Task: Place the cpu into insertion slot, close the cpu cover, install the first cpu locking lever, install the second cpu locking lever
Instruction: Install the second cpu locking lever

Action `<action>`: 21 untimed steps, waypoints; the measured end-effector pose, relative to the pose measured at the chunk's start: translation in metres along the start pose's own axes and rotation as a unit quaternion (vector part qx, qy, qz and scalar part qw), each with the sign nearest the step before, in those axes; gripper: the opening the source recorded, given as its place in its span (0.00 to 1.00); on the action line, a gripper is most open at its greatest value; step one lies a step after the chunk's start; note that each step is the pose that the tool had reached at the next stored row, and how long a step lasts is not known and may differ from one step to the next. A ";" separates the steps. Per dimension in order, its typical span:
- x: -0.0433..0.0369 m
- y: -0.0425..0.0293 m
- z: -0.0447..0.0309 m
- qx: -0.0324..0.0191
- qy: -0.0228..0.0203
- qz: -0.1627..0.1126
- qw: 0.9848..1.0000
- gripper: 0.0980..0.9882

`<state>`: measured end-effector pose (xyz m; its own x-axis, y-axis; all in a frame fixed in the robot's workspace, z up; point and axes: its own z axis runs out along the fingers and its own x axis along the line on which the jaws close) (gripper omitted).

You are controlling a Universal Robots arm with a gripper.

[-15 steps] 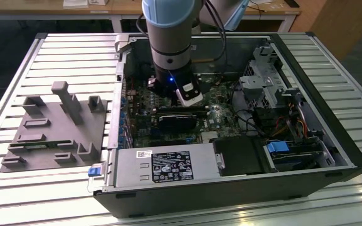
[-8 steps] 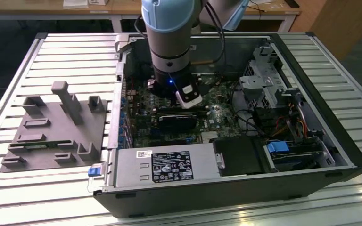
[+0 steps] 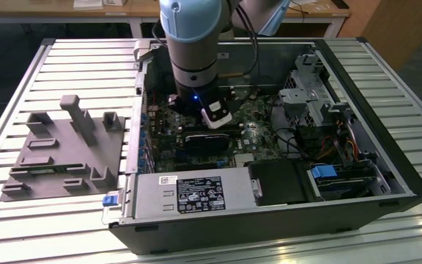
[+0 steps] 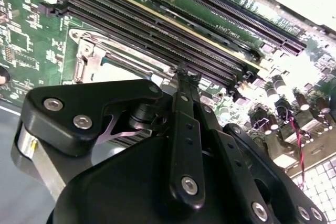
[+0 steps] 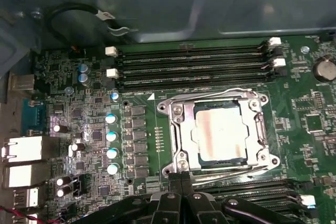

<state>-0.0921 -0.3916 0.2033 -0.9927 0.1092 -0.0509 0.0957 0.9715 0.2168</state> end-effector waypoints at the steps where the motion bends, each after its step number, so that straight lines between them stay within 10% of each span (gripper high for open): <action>1: 0.0005 -0.0002 0.0006 0.000 0.000 -0.001 1.000 0.00; 11: 0.0044 0.0018 0.0058 0.000 0.003 -0.013 1.000 0.00; 21: 0.0051 0.0051 0.0115 0.014 0.003 -0.019 1.000 0.00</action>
<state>-0.0959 -0.3837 0.1929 -0.9960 0.0719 -0.0533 0.0608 0.9805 0.1871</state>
